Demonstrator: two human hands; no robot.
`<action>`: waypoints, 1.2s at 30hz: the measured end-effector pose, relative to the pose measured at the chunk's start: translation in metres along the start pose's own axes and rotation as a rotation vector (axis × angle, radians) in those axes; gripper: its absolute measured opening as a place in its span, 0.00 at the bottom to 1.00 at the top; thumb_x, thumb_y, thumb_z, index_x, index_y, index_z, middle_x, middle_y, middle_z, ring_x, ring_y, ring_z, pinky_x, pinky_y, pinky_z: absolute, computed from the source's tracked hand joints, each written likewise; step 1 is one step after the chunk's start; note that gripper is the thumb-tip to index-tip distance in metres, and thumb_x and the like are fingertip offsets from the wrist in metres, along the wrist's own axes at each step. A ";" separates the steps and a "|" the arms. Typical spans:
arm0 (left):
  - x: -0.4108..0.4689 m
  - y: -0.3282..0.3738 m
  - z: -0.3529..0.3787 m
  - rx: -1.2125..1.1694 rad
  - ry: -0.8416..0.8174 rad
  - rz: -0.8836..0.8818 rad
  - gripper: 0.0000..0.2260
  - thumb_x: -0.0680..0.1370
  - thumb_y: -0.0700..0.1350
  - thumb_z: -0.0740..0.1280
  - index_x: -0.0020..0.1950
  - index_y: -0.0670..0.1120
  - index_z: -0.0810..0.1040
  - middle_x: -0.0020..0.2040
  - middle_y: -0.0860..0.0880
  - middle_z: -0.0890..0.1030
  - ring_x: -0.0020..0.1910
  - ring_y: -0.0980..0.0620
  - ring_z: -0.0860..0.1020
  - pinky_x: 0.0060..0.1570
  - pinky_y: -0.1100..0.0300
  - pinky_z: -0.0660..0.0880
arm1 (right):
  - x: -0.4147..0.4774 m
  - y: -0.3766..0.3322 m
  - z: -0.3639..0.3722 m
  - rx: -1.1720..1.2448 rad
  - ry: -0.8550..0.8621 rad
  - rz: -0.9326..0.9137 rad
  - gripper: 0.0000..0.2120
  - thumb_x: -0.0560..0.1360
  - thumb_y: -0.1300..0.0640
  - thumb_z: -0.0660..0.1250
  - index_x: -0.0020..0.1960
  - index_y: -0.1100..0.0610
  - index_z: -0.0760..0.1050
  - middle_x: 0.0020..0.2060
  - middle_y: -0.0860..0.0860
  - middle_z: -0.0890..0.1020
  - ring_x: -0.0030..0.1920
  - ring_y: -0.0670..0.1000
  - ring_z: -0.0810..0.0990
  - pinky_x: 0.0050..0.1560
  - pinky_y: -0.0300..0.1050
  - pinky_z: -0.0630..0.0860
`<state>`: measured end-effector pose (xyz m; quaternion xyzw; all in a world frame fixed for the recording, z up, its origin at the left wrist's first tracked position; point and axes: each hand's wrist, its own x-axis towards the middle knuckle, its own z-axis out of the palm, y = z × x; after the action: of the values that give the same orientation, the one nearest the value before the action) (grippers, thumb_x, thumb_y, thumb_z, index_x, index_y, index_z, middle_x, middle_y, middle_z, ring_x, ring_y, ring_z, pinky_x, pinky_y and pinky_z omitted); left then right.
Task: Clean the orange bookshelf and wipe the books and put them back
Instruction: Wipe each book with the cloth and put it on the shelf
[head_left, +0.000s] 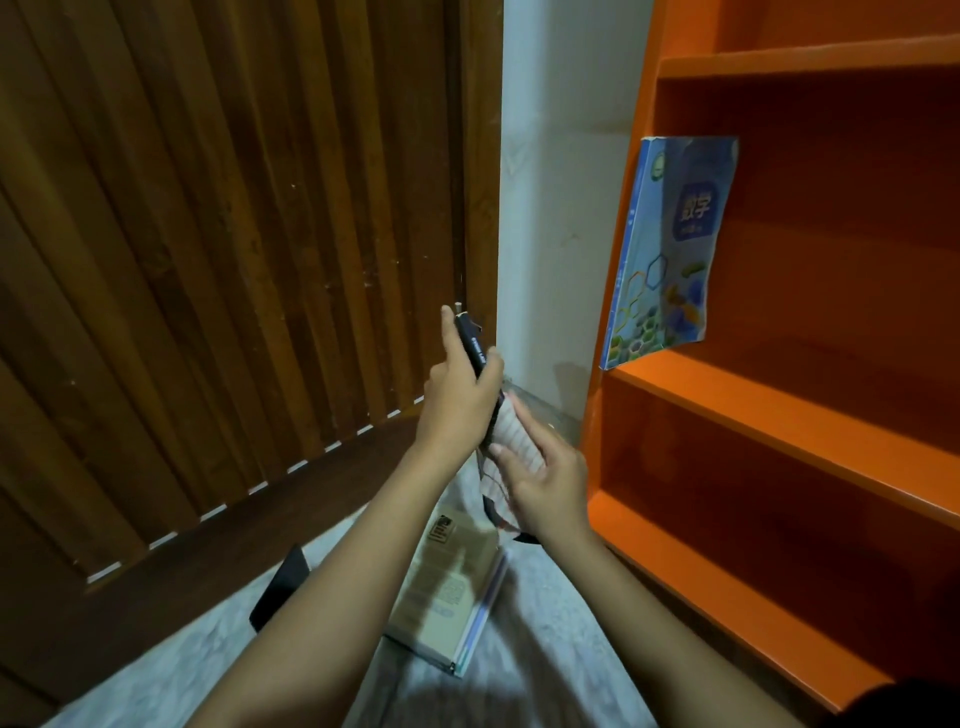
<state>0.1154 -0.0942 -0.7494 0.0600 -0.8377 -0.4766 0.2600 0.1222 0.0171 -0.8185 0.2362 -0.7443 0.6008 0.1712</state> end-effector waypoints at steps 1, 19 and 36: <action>0.001 -0.001 0.000 0.015 0.052 0.005 0.26 0.82 0.51 0.56 0.76 0.50 0.48 0.47 0.51 0.76 0.43 0.55 0.78 0.39 0.63 0.76 | -0.002 0.002 0.003 -0.061 0.008 -0.035 0.27 0.70 0.63 0.72 0.67 0.51 0.72 0.59 0.43 0.77 0.57 0.36 0.75 0.56 0.21 0.64; 0.003 0.026 -0.016 -0.442 0.164 0.192 0.19 0.83 0.42 0.55 0.74 0.47 0.61 0.58 0.60 0.73 0.53 0.67 0.76 0.50 0.70 0.75 | 0.072 -0.049 0.002 -0.107 0.267 -0.428 0.18 0.76 0.60 0.65 0.65 0.51 0.72 0.51 0.49 0.74 0.49 0.42 0.73 0.45 0.31 0.72; 0.021 0.025 -0.028 -0.606 0.276 0.177 0.11 0.83 0.43 0.54 0.65 0.50 0.65 0.56 0.44 0.76 0.49 0.52 0.80 0.41 0.65 0.79 | 0.053 -0.003 -0.010 0.024 0.406 0.102 0.14 0.78 0.57 0.65 0.62 0.54 0.77 0.52 0.49 0.77 0.53 0.44 0.76 0.47 0.27 0.70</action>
<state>0.1148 -0.1094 -0.7098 -0.0289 -0.6170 -0.6667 0.4171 0.0798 0.0184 -0.7853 0.0745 -0.6982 0.6529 0.2841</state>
